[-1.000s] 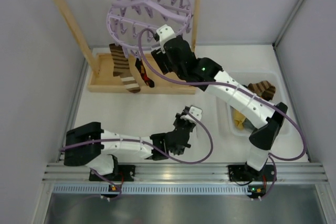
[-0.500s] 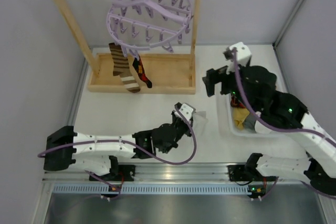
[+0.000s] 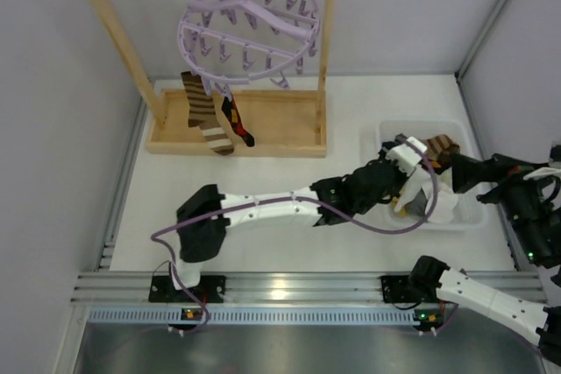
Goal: Remove the socks clipped to the hanger
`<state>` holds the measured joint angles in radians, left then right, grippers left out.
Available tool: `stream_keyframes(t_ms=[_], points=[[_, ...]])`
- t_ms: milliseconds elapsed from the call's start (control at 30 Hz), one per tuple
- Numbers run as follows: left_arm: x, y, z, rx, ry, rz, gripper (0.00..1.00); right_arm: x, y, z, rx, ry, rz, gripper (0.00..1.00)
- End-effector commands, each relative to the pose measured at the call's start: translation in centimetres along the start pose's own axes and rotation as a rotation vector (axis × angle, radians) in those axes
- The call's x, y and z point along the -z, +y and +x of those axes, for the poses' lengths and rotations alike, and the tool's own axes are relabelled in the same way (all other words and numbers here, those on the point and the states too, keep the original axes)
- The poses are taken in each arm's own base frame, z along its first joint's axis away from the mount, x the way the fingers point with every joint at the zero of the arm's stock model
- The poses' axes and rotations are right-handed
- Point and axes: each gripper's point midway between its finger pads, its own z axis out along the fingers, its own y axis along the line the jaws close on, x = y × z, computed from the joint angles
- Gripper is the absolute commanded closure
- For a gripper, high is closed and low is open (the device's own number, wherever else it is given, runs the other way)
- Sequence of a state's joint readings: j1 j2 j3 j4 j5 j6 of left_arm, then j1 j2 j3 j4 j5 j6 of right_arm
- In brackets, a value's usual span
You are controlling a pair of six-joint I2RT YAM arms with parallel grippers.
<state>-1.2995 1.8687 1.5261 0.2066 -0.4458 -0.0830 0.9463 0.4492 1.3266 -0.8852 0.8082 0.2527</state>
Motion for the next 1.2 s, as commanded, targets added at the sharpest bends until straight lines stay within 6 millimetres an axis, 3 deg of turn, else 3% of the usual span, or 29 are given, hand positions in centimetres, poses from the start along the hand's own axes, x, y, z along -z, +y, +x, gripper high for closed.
stream_keyframes(t_ms=[0, 33, 67, 100, 133, 167, 200, 233, 267, 333, 500, 567, 600, 667, 700, 733, 767, 800, 833, 867, 933, 967, 1000, 1033, 1100, 1133, 1167], points=[[-3.9, -2.2, 2.2, -0.138, 0.086, 0.042, 1.0, 1.1, -2.6, -0.8, -0.011, -0.012, 0.094, 0.01], [-4.9, -2.9, -0.6, -0.126, 0.033, 0.046, 1.0, 1.5, -3.1, -1.3, -0.023, -0.025, 0.101, 0.01], [-6.5, -3.3, 3.5, -0.19, 0.118, 0.053, 1.0, 1.9, -3.6, -1.4, -0.029, -0.027, 0.107, 0.0], [-7.3, -3.7, 3.3, -0.198, 0.115, 0.055, 1.0, 2.1, -4.0, -1.7, -0.038, -0.037, 0.122, 0.01], [-8.1, -4.1, 1.8, -0.193, 0.085, 0.055, 1.0, 2.5, -4.5, -2.1, -0.055, -0.049, 0.128, 0.0], [-8.7, -4.3, 2.2, -0.212, 0.09, 0.058, 0.97, 2.9, -5.0, -2.3, -0.071, -0.058, 0.132, 0.01], [-9.5, -4.4, 4.4, -0.234, 0.123, 0.055, 0.89, 3.1, -5.3, -2.3, -0.075, -0.06, 0.141, 0.01], [-9.8, -4.3, 4.5, -0.241, 0.122, 0.043, 0.65, 3.2, -5.5, -2.2, -0.082, -0.062, 0.14, 0.01], [-10.1, -4.1, 4.1, -0.247, 0.111, 0.033, 0.48, 3.4, -5.6, -2.2, -0.09, -0.065, 0.139, 0.01], [-10.6, -3.8, 5.0, -0.26, 0.12, 0.014, 0.22, 3.2, -5.5, -1.8, -0.084, -0.056, 0.139, 0.01], [-10.2, -2.5, 4.6, -0.278, 0.127, -0.039, 0.01, 2.6, -4.7, -1.2, -0.076, -0.039, 0.133, 0.0], [-9.2, -1.8, 3.0, -0.261, 0.113, -0.063, 0.01, 2.3, -4.3, -1.1, -0.079, -0.039, 0.123, 0.01], [-8.6, -1.2, 3.8, -0.264, 0.137, -0.083, 0.01, 2.2, -4.0, -1.1, -0.078, -0.036, 0.114, 0.01], [-7.1, -0.3, 1.9, -0.212, 0.121, -0.104, 0.01, 1.9, -3.7, -1.0, -0.071, -0.034, 0.116, 0.01], [-6.5, 0.3, 1.7, -0.192, 0.125, -0.124, 0.01, 1.7, -3.5, -1.1, -0.072, -0.033, 0.11, 0.01], [-5.7, 1.1, 3.9, -0.195, 0.172, -0.141, 0.01, 1.6, -3.2, -1.0, -0.067, -0.029, 0.105, 0.01], [-4.5, 2.0, 1.9, -0.133, 0.144, -0.162, 0.01, 1.3, -2.8, -1.1, -0.069, -0.031, 0.097, 0.0], [-3.8, 2.6, 2.4, -0.121, 0.157, -0.181, 0.01, 1.1, -2.4, -1.0, -0.066, -0.027, 0.087, 0.01], [-2.6, 4.3, 3.8, -0.127, 0.187, -0.244, 0.01, 0.9, -2.2, -0.7, -0.057, -0.02, 0.084, 0.0], [-1.1, 5.3, 2.5, -0.085, 0.166, -0.277, 0.01, 0.6, -1.8, -0.7, -0.055, -0.019, 0.084, 0.01], [1.0, 7.7, 2.2, -0.077, 0.154, -0.388, 0.01, 0.2, -1.4, -0.4, -0.043, -0.01, 0.077, 0.01], [2.2, 8.9, 4.1, -0.093, 0.186, -0.434, 0.01, 0.0, -1.0, -0.3, -0.038, -0.005, 0.072, 0.0], [4.5, 10.9, 4.2, -0.096, 0.183, -0.509, 0.01, -0.4, -0.5, -0.1, -0.035, -0.002, 0.06, 0.01], [5.3, 11.7, 2.6, -0.081, 0.149, -0.547, 0.01, -0.5, -0.3, 0.0, -0.036, -0.002, 0.057, 0.01], [7.8, 13.5, 4.4, -0.085, 0.169, -0.606, 0.01, -0.9, 0.4, 0.5, -0.032, 0.008, 0.038, 0.0], [9.5, 14.5, 3.1, -0.041, 0.134, -0.628, 0.01, -1.3, 0.9, 0.9, -0.029, 0.014, 0.028, 0.01], [10.9, 16.3, 4.8, -0.061, 0.157, -0.68, 0.01, -1.6, 1.4, 1.2, -0.027, 0.019, 0.021, 0.0]])
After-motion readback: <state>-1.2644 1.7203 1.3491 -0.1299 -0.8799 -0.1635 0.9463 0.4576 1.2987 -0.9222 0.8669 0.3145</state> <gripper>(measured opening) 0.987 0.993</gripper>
